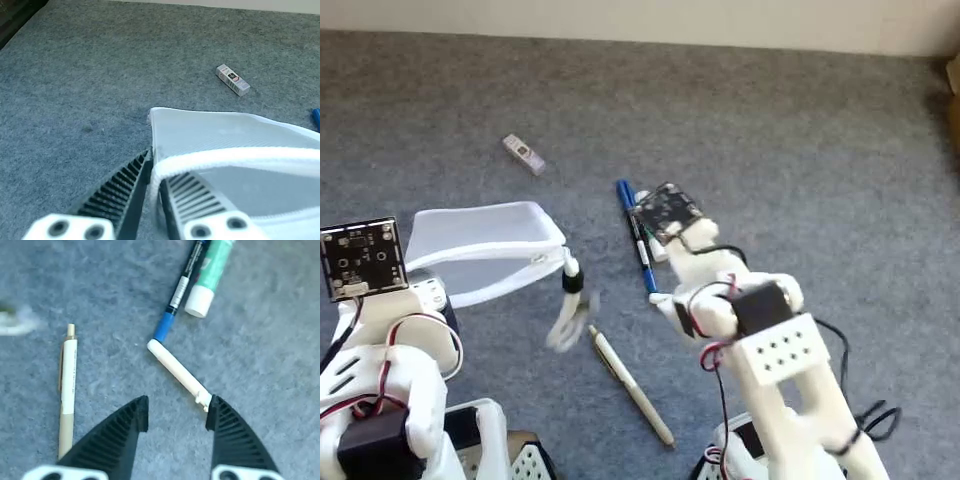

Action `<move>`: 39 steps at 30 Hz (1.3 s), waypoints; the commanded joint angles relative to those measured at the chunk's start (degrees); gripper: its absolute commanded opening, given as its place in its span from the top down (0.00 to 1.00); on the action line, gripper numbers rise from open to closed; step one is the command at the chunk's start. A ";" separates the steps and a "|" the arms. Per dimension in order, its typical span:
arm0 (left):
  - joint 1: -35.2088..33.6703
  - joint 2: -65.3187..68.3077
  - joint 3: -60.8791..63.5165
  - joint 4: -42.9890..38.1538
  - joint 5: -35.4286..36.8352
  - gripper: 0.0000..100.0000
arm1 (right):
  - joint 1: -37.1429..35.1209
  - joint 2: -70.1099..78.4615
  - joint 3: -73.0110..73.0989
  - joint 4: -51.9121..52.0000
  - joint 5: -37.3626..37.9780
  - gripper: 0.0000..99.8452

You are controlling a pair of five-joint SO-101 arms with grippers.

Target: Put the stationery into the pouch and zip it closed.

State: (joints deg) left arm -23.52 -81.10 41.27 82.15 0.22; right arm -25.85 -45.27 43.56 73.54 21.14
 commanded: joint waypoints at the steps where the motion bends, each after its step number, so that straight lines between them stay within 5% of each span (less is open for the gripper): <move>1: -0.84 1.01 -0.22 -0.26 0.62 0.99 | -3.21 2.59 -1.27 -4.44 1.85 0.82; 18: -0.84 1.01 -0.04 0.00 0.44 0.99 | -3.47 29.32 -0.40 -17.45 6.42 0.82; 34: -0.84 0.92 0.04 0.09 0.44 0.99 | -1.45 39.60 -0.40 -25.10 8.88 0.82; 39: -0.84 0.84 0.04 0.09 0.44 0.99 | 1.27 40.84 -0.40 -25.10 12.31 0.94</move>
State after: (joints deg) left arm -23.52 -81.10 41.63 82.15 0.22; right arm -26.37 -4.92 43.82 48.75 32.04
